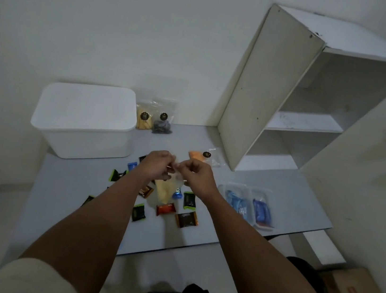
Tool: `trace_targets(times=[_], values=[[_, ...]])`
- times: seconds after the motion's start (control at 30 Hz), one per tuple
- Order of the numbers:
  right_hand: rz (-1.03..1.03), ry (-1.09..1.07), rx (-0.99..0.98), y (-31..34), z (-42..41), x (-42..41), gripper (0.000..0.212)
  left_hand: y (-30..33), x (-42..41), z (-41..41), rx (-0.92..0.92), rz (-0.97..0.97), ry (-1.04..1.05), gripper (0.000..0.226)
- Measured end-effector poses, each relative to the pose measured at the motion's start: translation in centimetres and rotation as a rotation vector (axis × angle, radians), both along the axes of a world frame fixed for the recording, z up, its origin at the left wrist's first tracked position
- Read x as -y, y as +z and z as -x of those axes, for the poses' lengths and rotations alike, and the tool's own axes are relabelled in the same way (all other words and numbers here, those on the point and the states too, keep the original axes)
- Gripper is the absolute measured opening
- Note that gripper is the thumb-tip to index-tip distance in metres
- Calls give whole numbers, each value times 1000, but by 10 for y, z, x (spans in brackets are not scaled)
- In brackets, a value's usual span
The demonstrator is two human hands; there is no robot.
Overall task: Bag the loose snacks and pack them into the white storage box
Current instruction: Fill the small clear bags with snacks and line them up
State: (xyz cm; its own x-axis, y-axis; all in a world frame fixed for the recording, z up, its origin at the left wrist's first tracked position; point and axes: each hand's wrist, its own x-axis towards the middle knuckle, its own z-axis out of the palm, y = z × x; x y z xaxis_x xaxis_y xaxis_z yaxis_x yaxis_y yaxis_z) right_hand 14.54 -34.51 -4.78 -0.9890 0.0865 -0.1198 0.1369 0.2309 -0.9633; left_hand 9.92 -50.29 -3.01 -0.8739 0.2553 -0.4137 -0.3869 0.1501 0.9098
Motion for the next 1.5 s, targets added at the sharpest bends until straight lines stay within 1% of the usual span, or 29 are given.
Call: trace_targets(times=[0.1, 0.17, 0.27, 0.33, 0.4, 0.47, 0.57, 0.63, 0.67, 0.77, 0.83, 0.93, 1.03, 1.13, 1.33, 1.4, 1.5], values=[[-65, -24, 30, -1, 1, -3, 7, -2, -2, -5, -63, 107, -106, 27], [-111, -40, 64, -2, 1, -4, 4, -3, -4, -7, -110, 184, -172, 25], [-305, -124, 91, -5, 2, -10, 8, -7, -5, -7, -220, 356, -236, 29], [-436, -214, 102, -8, -1, -18, 19, -10, -4, -8, -265, 489, -249, 36], [-464, -273, 124, -14, -4, -27, 25, -12, -4, -9, -274, 572, -238, 39], [-472, -273, 102, -20, -8, -34, 24, -15, -7, -11, -281, 614, -218, 40], [-497, -210, -8, -23, -10, -42, 23, -16, -16, -14, -310, 640, -179, 41], [-511, -161, -61, -21, -10, -45, 31, -16, -23, -18, -362, 647, -128, 40], [-517, -143, -69, -19, -9, -47, 35, -16, -27, -21, -390, 650, -101, 38], [-498, -124, -60, -14, -5, -54, 31, -15, -39, -26, -455, 660, -36, 30], [-510, -109, -61, -10, -1, -60, 34, -14, -48, -29, -482, 664, 6, 28], [-497, -70, -101, -4, 2, -69, 37, -10, -64, -30, -467, 673, 71, 28], [-462, 28, -182, 0, 3, -78, 38, -6, -82, -29, -436, 730, 131, 32], [-428, 85, -250, 1, 2, -90, 39, -7, -98, -30, -381, 828, 107, 38], [-519, 89, -204, -11, 7, -122, 47, -14, -121, -40, -304, 915, 211, 42], [-527, 112, -208, -13, 6, -128, 47, -14, -127, -43, -278, 884, 240, 42], [-492, 141, -220, -11, 5, -136, 44, -15, -136, -47, -265, 715, 236, 39]])
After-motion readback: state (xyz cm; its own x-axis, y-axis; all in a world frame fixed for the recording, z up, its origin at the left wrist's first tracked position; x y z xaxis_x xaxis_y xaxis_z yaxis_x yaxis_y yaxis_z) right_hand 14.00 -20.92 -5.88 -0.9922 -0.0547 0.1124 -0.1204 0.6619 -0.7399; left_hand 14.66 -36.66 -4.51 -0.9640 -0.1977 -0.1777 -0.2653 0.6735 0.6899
